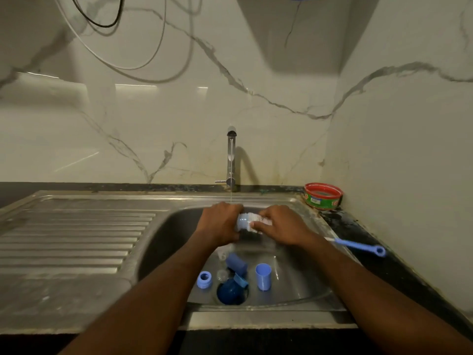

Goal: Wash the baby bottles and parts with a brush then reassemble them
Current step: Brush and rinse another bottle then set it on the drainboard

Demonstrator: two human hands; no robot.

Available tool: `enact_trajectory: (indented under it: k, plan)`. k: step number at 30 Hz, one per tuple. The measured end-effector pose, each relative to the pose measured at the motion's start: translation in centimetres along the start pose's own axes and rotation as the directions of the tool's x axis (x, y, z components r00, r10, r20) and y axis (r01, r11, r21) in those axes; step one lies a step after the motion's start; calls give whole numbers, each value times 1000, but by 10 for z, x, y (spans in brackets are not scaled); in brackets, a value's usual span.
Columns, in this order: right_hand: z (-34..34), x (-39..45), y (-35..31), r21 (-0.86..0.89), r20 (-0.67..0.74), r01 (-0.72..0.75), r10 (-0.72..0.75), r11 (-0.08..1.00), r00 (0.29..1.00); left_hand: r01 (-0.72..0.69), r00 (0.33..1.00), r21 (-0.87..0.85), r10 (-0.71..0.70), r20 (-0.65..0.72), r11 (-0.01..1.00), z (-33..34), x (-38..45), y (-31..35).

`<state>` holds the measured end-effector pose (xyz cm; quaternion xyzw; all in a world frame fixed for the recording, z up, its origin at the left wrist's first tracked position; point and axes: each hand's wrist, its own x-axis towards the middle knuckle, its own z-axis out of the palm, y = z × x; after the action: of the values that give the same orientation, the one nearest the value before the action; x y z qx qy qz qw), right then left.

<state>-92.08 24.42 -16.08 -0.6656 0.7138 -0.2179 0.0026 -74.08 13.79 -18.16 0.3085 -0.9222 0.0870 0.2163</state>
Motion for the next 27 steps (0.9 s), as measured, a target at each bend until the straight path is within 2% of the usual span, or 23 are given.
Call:
enact_trajectory:
  k: [1,2,3,5,7,8,9,10,11,12,13,15,16,17,19,20,21,22,23,24,25,26,27]
  plan:
    - [-1,0,4,-276,-62,171,-195,946,979,34,985,-121,-13,171,992,2,0,-2]
    - [-3,0,7,-456,-63,303,-369,837,927,84,930,-275,24,368,958,2,-1,-6]
    - [-5,0,10,-525,-42,406,-500,748,865,149,850,-409,95,518,900,2,-5,-8]
    - [-2,-1,6,-550,-23,499,-610,670,792,220,746,-527,206,633,821,-1,-11,-15]
    - [6,-4,-6,-397,-15,411,-454,821,891,143,793,-404,140,593,903,0,-12,-20]
    - [8,-5,-13,-212,25,240,-240,948,970,78,862,-260,66,503,962,3,-11,-21]
    - [10,-3,-19,49,142,-21,14,999,990,11,937,-103,25,349,995,3,-9,-20]
    - [10,-3,-25,277,276,-285,208,918,938,-49,985,23,45,168,999,5,-6,-19]
    - [7,-2,-28,394,348,-439,311,808,884,-107,994,107,107,6,989,6,-3,-17]
    - [4,-2,-29,444,338,-466,339,765,878,-146,979,156,165,-118,977,6,1,-15]
    - [1,-4,-26,413,245,-389,311,823,918,-159,961,178,193,-197,971,3,3,-12]
    - [-1,-4,-17,61,-28,-85,86,995,996,-111,977,100,127,-171,989,1,3,-7]
    - [-2,-5,-14,-199,-101,53,-74,979,992,-63,997,-10,62,-47,998,1,1,-6]
    - [-8,-5,-11,-410,-97,168,-226,897,969,-10,988,-143,32,152,990,2,0,-7]
    - [-13,-7,-4,-539,-43,372,-466,755,884,136,835,-428,130,535,894,1,-7,-11]
    - [-13,-7,-4,-522,9,436,-506,733,862,188,760,-508,203,618,841,0,-11,-14]
    - [-16,-15,-8,-442,73,440,-458,781,886,209,722,-524,232,652,825,-2,-14,-16]
    - [-5,-10,-15,-301,141,373,-346,878,928,186,736,-477,200,647,859,-5,-16,-15]
    - [0,-6,-23,-210,159,73,-39,975,986,121,801,-381,136,583,917,-6,-15,-14]
    - [14,-7,-24,-83,226,-245,257,966,940,33,894,-243,80,440,969,-6,-14,-13]
    - [27,-16,-16,-40,355,-418,404,908,843,-42,968,-112,68,241,993,-8,-12,-9]
    - [28,-11,-21,43,377,-701,639,711,671,-92,995,-38,94,46,995,-7,-9,-8]
    - [27,-12,-21,49,307,-618,577,784,757,-117,989,-14,115,-89,993,-4,-5,-7]
